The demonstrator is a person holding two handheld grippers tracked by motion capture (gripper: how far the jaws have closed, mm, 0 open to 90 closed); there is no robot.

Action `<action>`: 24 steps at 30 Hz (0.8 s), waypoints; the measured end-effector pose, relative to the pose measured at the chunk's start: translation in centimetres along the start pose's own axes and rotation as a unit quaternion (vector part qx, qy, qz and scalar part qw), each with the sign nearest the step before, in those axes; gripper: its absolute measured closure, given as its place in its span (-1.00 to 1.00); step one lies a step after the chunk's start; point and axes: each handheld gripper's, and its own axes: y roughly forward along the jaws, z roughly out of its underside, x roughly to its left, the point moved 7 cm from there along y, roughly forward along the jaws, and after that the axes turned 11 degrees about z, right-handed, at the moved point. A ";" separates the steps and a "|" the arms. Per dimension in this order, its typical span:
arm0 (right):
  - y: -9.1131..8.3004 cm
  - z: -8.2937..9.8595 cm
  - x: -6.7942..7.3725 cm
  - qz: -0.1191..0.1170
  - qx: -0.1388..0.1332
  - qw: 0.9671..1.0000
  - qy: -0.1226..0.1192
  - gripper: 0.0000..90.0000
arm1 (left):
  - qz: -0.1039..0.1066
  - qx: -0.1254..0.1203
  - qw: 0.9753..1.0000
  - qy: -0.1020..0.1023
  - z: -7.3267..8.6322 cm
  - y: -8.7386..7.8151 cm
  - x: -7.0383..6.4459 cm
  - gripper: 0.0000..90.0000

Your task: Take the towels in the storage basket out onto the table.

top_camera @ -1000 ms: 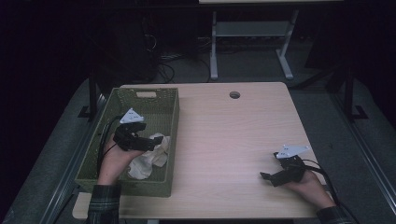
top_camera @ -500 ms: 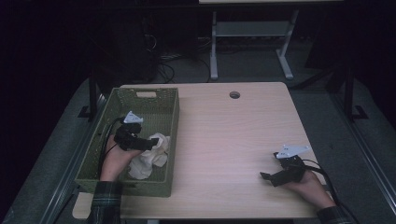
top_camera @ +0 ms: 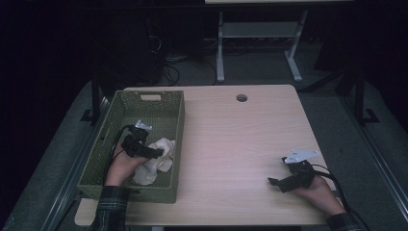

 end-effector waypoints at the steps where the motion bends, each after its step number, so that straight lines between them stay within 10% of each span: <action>1: 0.0 0.0 0.0 0.000 0.000 1.000 0.000 -0.98 | 0.001 0.004 1.000 0.000 0.1 0.1 0.0 -0.70; 24: 0.0 0.0 0.0 0.000 0.000 1.000 0.000 -0.98 | 0.047 0.095 0.994 -0.004 2.1 2.4 -0.9 -0.65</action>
